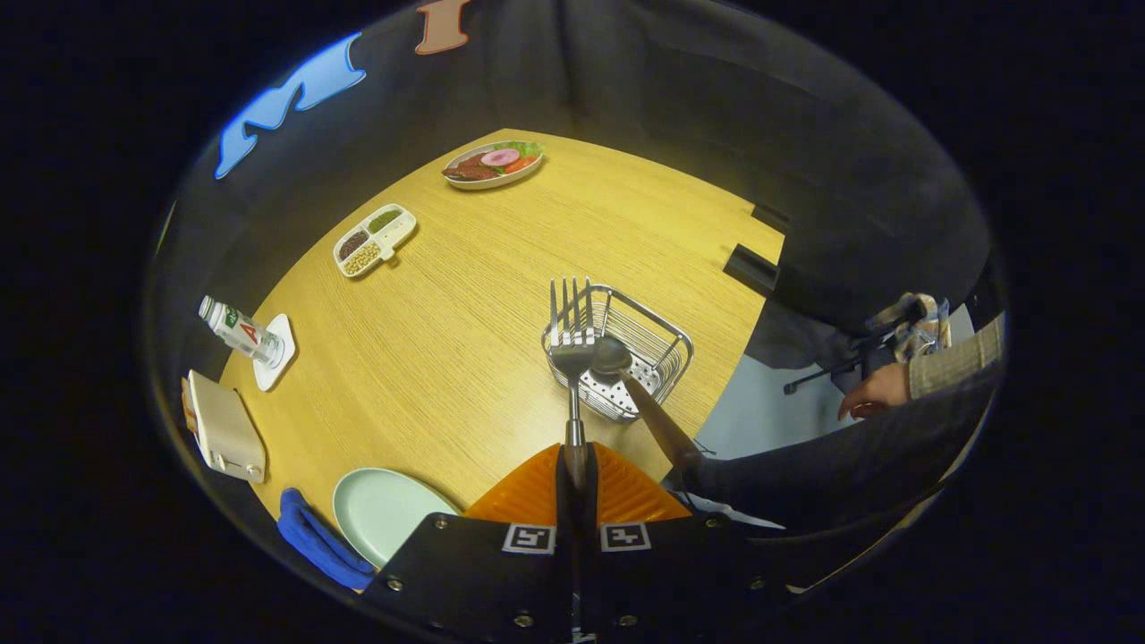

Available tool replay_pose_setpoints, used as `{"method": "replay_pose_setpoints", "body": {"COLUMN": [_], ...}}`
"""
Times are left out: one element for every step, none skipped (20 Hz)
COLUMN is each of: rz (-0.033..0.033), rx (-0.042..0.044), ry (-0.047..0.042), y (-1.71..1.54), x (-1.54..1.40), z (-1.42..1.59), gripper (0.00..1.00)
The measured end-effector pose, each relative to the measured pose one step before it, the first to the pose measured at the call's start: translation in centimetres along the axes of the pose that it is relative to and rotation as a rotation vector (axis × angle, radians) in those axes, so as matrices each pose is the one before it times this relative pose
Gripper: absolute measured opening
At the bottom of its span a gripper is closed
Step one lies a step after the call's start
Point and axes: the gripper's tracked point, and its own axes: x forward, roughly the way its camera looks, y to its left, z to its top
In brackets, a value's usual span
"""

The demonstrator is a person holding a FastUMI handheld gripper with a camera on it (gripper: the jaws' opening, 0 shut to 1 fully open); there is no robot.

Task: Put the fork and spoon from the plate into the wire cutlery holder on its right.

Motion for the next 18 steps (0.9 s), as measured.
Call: {"method": "replay_pose_setpoints", "body": {"rz": [-0.00425,-0.00796,-0.00451,-0.00129,0.00114,0.00231,0.00152,0.00213,0.00531,-0.00641,0.0059,0.00387,0.00496,-0.00038,-0.00143,0.00215,0.00675,0.00646], "rx": [0.00226,-0.00216,-0.00401,-0.00094,-0.00012,-0.00177,-0.00186,-0.00423,-0.00445,-0.0051,-0.0062,-0.01008,-0.0111,-0.01198,-0.015,-0.01337,-0.01042,-0.00741], "ry": [0.0127,0.01528,0.01301,0.00916,0.00828,0.0081,0.00401,-0.00146,-0.00305,-0.01028,-0.01695,-0.01755,-0.0166,-0.00752,-0.00496,-0.00359,-0.00399,-0.00523], "y": [-0.318,-0.289,-0.211,-0.124,-0.077,0.003,-0.044,-0.045,0.071,-0.08,-0.039,0.172,0.186,0.023,0.041,0.177,0.313,0.247], "x": [0.212,0.143,0.186,0.184,0.206,0.128,0.059,0.101,-0.08,-0.082,-0.191,-0.234,-0.267,0.009,-0.204,-0.128,-0.093,-0.087], "z": [-0.149,-0.208,-0.111,0.021,0.05,-0.04,0.134,0.169,0.198,0.369,0.42,0.393,0.475,0.152,0.146,0.078,0.074,0.031], "gripper": [0.04,0.04,0.04,0.04,0.04,0.04,0.04,0.04,0.06,0.09,0.13,0.19,0.3,0.45,0.6,0.61,0.61,0.61]}}
